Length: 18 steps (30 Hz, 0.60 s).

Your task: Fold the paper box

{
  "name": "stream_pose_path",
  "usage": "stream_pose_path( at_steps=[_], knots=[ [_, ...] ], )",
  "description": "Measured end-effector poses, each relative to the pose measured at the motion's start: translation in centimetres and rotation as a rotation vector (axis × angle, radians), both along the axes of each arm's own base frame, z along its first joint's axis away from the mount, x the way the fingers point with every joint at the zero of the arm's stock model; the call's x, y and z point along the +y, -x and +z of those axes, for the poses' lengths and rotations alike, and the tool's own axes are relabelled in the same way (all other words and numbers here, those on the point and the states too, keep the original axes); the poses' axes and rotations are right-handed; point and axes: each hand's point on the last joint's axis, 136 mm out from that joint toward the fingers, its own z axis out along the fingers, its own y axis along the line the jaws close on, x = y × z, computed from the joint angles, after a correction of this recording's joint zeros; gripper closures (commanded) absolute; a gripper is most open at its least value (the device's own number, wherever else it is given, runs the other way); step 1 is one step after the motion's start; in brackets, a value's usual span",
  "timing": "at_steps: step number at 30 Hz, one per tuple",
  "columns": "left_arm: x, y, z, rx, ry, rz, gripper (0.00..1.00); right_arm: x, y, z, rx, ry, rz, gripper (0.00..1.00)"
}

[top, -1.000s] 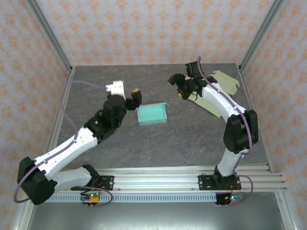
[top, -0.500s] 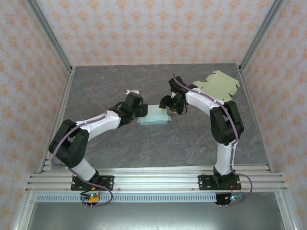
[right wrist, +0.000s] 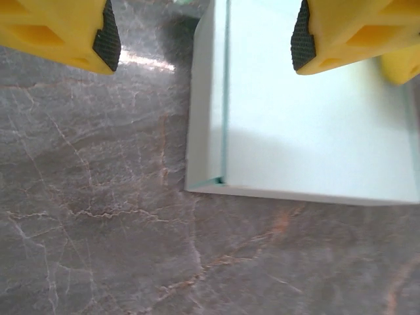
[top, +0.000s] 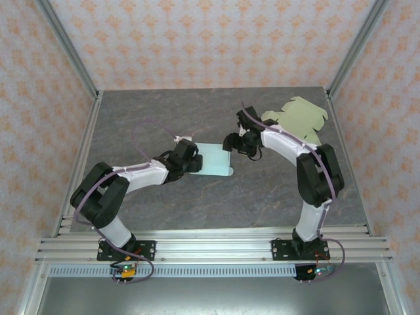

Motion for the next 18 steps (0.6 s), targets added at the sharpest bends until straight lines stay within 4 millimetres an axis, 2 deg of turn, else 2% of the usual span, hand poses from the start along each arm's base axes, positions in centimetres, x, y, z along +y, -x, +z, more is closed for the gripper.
stream_pose_path(
  at_steps=[4,9,14,18],
  knots=[
    [-0.4,-0.3,-0.1,0.022,0.081,0.016,0.30,-0.4,0.6,1.0,-0.036,-0.051,-0.005,0.28],
    [-0.6,-0.8,-0.5,0.094,0.251,0.012,0.30,-2.4,0.4,0.0,-0.013,-0.142,-0.081,0.28],
    [-0.8,-1.1,-0.6,0.153,0.386,0.018,0.48,-4.1,-0.6,-0.5,0.005,-0.252,-0.169,0.28],
    [-1.9,-1.3,-0.7,0.171,0.461,-0.004,0.60,-3.6,-0.9,-0.1,0.005,-0.325,-0.169,0.27]
  ],
)
